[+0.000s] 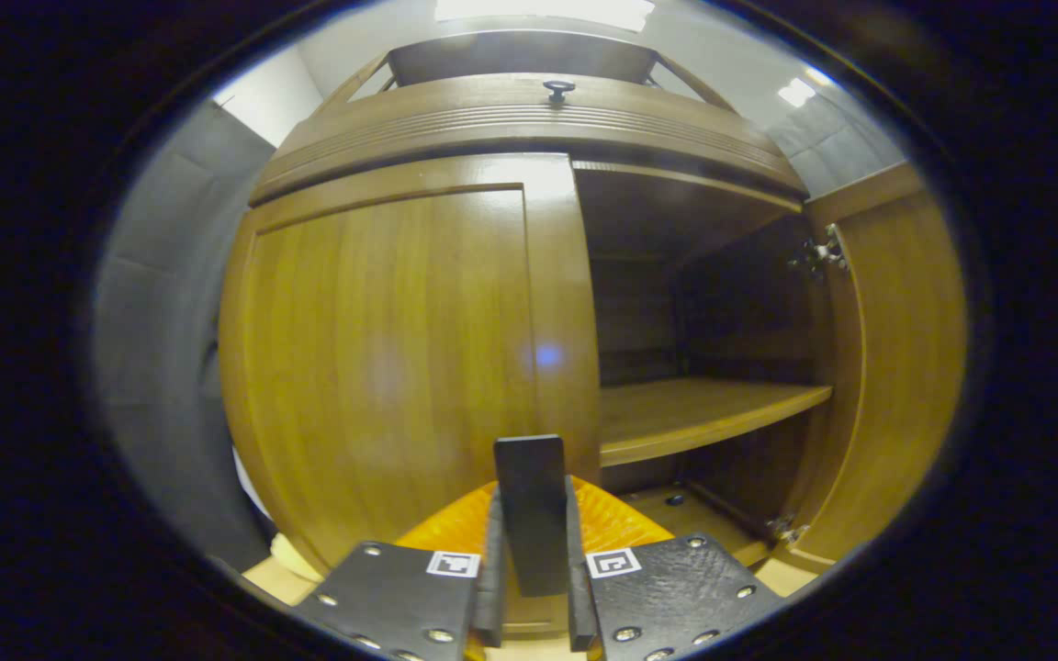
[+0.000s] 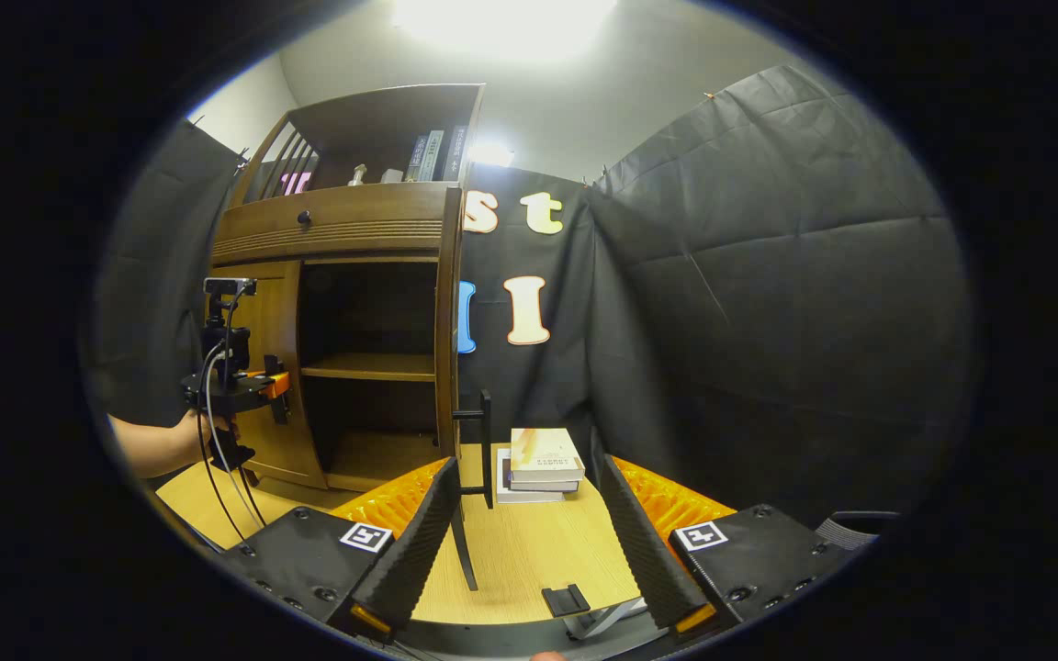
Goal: Open the right door of the double-door shoe cabinet with the right hand, and open the left door with the left hand.
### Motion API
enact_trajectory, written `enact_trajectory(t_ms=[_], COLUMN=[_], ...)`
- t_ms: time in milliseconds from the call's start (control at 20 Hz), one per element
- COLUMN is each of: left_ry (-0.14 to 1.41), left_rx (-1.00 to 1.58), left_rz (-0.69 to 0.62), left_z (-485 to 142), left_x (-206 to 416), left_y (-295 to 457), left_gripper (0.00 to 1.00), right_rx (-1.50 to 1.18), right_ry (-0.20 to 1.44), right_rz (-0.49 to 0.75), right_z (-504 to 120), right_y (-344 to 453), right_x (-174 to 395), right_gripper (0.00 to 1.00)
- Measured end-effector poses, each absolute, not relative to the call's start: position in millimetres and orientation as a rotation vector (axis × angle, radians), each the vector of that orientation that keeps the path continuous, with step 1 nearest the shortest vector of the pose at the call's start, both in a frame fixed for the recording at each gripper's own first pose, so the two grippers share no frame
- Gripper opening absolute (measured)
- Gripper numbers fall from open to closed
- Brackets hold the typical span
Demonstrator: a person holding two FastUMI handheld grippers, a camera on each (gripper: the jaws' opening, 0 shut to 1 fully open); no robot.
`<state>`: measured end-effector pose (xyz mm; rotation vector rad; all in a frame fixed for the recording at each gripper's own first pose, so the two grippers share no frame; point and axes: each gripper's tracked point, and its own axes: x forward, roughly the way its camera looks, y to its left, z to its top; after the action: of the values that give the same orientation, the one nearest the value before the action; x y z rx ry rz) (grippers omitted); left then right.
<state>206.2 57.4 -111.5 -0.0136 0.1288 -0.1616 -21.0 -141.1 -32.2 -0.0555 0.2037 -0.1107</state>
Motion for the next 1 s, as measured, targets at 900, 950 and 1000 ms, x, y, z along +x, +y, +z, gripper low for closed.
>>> enact_trajectory(t_ms=[900, 950, 1000], left_ry=[0.154, 0.154, 0.153], left_rx=[-0.037, -0.040, -0.043], left_rz=[-0.137, -0.136, -0.135], left_z=[-100, -99, -100], left_x=[117, 110, 104], left_y=[93, 97, 101], left_gripper=[0.14, 0.17, 0.17], right_rx=[-0.028, -0.026, -0.024], right_ry=[0.171, 0.170, 0.170], right_rz=[0.018, 0.026, 0.033], right_z=[-28, -28, -28], right_y=[-100, -97, -94], right_x=[-5, -4, -4], right_gripper=[0.96, 0.96, 0.96])
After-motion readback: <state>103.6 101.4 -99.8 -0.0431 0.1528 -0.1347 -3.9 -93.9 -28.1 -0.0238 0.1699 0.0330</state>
